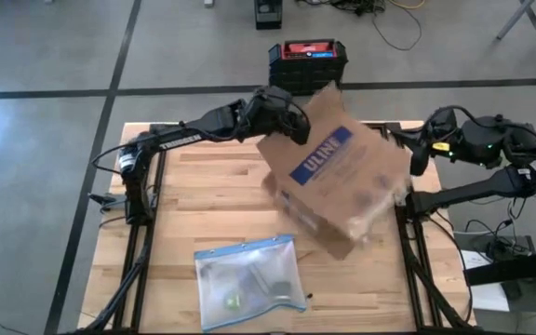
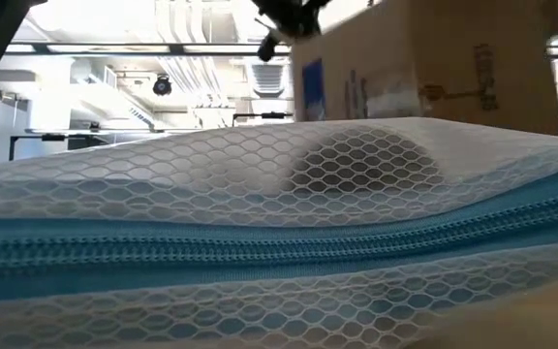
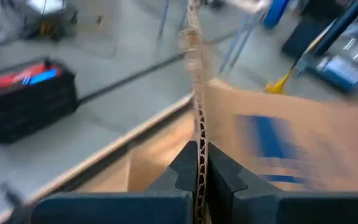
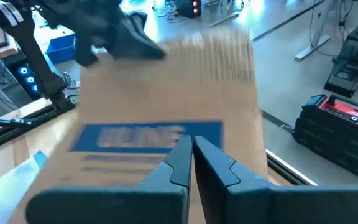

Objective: Unpack boxes
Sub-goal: Break down the box until it is fully flat

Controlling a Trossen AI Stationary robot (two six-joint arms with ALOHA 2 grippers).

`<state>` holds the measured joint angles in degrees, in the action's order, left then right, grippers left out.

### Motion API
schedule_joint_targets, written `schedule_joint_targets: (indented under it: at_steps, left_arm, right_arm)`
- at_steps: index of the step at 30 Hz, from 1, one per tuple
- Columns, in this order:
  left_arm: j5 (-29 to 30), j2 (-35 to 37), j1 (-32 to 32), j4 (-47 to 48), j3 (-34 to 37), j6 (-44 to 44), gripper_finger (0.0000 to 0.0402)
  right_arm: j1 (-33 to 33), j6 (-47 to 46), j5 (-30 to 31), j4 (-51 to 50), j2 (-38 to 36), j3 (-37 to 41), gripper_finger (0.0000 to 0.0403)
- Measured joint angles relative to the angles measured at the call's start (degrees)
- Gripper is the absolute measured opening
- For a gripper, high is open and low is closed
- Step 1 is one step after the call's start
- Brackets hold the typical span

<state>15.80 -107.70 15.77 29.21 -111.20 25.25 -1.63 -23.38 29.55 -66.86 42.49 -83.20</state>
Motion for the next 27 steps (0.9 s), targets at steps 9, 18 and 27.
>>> schedule_joint_targets:
  at_steps: [9, 18, 27]
  left_arm:
    - [-2.1, 1.2, 1.5, 7.5, 6.3, -3.6, 0.0]
    - [-9.4, 3.0, 4.4, 5.4, 2.4, -8.9, 0.0]
    - [-19.1, 3.7, 7.2, 7.2, -5.5, -21.0, 0.0]
  right_arm:
    - [0.0, -3.5, -5.7, -1.0, 1.7, 1.2, 0.0]
    - [0.0, -3.9, -8.6, -1.3, 4.3, 3.8, 0.0]
    - [0.0, -4.8, -8.6, -1.3, 6.2, 4.5, 0.0]
